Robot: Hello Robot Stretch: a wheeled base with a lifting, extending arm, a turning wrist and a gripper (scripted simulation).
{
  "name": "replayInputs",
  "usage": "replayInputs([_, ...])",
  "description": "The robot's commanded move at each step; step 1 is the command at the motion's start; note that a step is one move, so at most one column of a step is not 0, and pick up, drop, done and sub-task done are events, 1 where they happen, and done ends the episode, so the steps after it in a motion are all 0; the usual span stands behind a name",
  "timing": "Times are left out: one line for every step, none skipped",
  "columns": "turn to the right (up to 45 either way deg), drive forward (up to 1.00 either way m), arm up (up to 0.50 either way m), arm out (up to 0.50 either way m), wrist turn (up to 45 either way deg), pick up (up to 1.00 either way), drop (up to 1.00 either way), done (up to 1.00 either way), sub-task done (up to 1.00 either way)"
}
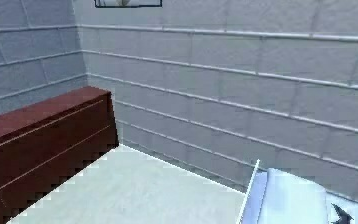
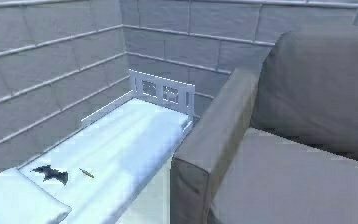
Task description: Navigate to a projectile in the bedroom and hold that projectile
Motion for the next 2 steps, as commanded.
replayInputs([-39.0, 0.0, 0.0, 0.0, 0.0, 0.0, 0.0, 0.0, 0.0])
replayInputs([-3.0, 0.0, 0.0, 0.0, 0.0, 0.0, 0.0, 0.0, 0.0])
